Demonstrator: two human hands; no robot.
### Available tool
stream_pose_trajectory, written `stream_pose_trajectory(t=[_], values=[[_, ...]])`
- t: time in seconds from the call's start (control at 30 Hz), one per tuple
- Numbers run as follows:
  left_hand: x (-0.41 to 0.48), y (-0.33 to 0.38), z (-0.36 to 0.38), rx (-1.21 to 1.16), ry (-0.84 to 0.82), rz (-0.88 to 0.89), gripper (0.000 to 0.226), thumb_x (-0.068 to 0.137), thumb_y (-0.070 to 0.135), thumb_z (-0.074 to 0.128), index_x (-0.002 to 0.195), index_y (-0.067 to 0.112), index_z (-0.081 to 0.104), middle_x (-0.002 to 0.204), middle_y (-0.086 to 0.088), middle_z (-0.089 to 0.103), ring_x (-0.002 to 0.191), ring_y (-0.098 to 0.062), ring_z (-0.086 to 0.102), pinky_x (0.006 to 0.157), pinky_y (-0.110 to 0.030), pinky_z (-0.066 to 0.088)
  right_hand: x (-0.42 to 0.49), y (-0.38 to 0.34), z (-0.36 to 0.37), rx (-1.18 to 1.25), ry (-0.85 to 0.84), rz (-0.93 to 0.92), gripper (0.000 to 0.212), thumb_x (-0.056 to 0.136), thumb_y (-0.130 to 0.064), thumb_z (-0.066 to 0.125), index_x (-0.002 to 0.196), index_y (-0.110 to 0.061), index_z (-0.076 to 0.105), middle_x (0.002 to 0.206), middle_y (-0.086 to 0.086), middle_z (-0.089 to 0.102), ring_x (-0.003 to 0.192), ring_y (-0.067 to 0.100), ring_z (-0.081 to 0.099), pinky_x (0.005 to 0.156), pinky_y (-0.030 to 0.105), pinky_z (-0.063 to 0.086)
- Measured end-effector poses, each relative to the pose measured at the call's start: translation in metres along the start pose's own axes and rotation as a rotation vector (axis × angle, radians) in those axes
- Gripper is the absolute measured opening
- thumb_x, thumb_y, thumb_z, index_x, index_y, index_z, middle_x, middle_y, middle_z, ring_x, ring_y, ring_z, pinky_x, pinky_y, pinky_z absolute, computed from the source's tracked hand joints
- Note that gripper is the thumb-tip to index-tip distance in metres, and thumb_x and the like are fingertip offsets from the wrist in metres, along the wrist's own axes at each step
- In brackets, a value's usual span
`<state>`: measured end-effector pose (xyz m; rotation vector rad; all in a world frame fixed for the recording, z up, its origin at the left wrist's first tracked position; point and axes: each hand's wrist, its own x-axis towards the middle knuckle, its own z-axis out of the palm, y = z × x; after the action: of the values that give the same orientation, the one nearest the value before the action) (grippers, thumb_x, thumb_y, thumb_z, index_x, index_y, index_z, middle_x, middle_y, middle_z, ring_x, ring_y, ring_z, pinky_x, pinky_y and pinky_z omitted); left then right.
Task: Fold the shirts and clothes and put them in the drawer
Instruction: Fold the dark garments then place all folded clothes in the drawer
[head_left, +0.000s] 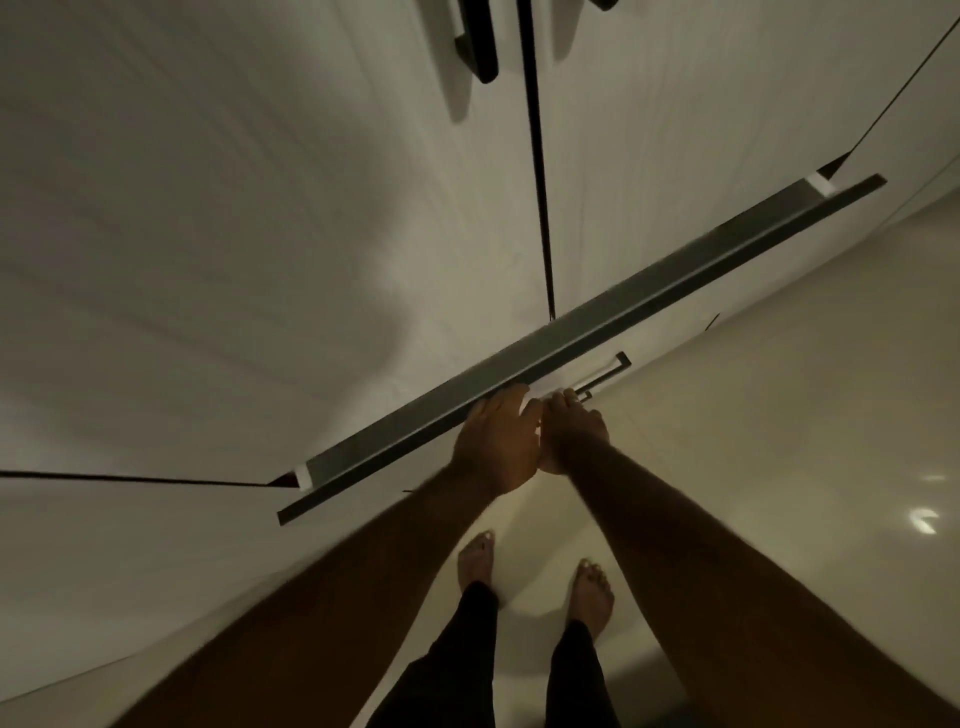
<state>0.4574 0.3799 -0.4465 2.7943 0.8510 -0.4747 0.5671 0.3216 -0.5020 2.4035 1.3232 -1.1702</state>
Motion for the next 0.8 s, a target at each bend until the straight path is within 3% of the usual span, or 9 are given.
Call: stream_pose_trajectory(t=[0.07,0.17,0.23,0.33,0.43,0.53,0.67,0.8], values=[[-0.024,-0.012,0.005,0.068,-0.019,-0.012,0.063,0.093,0.023,0.064,0.151,0.028,0.04,0.165,-0.01,0.023,0.153,-0.031,0.019,0.123,-0.05,0.025,-0.014,0.002,0.002,0.011,0.001,0.031,0.091,0.09,-0.028,0.071,0.162,-0.014,0.017,0.17,0.013,0.011,0.158,0.032,0.004,0.122,0.053,0.025],[-0.064,-0.028,0.006,0.003,-0.219,-0.07,0.09,0.091,0.009,0.062,0.157,0.048,0.015,0.168,-0.012,0.006,0.153,-0.039,0.01,0.121,-0.057,0.025,-0.046,-0.001,0.014,-0.027,-0.042,0.069,0.094,0.091,-0.03,0.068,0.163,-0.01,0.011,0.17,0.018,0.007,0.157,0.035,0.004,0.123,0.054,0.025],[-0.091,-0.028,0.0,0.004,-0.39,-0.063,0.083,0.099,0.021,0.052,0.156,0.055,0.002,0.169,-0.013,0.001,0.153,-0.041,0.011,0.121,-0.058,0.023,-0.078,-0.013,0.022,-0.079,-0.068,0.042,0.091,0.095,-0.03,0.061,0.161,-0.001,0.005,0.169,0.023,0.002,0.157,0.038,0.002,0.124,0.053,0.022],[-0.12,-0.024,0.002,0.073,-0.398,-0.058,0.067,0.101,0.04,0.031,0.152,0.061,-0.005,0.17,-0.011,-0.001,0.154,-0.041,0.008,0.122,-0.058,0.016,-0.127,-0.035,0.04,-0.15,-0.07,0.016,0.088,0.099,-0.031,0.05,0.159,0.007,-0.002,0.168,0.025,-0.004,0.157,0.038,-0.004,0.124,0.052,0.018],[-0.145,-0.02,0.022,0.066,-0.35,-0.091,0.063,0.103,0.038,0.027,0.155,0.057,-0.004,0.169,-0.01,0.01,0.15,-0.039,0.023,0.118,-0.053,0.026,-0.163,-0.053,0.059,-0.202,-0.087,-0.048,0.092,0.098,-0.033,0.054,0.16,0.004,-0.004,0.169,0.022,-0.006,0.158,0.035,-0.006,0.125,0.053,0.016],[-0.163,-0.028,0.031,0.028,-0.277,-0.228,0.073,0.104,0.021,0.041,0.16,0.042,-0.001,0.157,-0.014,0.034,0.13,-0.036,0.049,0.098,-0.047,0.045,-0.18,-0.068,0.072,-0.289,-0.064,-0.108,0.101,0.095,-0.036,0.063,0.161,0.0,-0.005,0.169,0.023,-0.005,0.157,0.037,-0.004,0.124,0.054,0.018],[-0.199,-0.058,0.045,-0.064,-0.375,-0.307,0.062,0.103,0.022,0.045,0.16,0.023,0.02,0.148,-0.013,0.046,0.129,-0.033,0.051,0.102,-0.044,0.046,-0.197,-0.089,0.087,-0.346,-0.01,-0.153,0.097,0.096,-0.033,0.061,0.16,0.001,-0.003,0.169,0.023,-0.001,0.157,0.037,0.0,0.123,0.055,0.021],[-0.233,-0.083,0.063,-0.22,-0.475,-0.357,0.062,0.097,0.021,0.06,0.153,0.015,0.034,0.141,-0.018,0.053,0.124,-0.033,0.054,0.102,-0.042,0.05,-0.208,-0.113,0.105,-0.424,0.092,-0.167,0.093,0.096,-0.03,0.061,0.16,0.001,0.002,0.169,0.022,0.003,0.157,0.037,0.006,0.122,0.056,0.023]])
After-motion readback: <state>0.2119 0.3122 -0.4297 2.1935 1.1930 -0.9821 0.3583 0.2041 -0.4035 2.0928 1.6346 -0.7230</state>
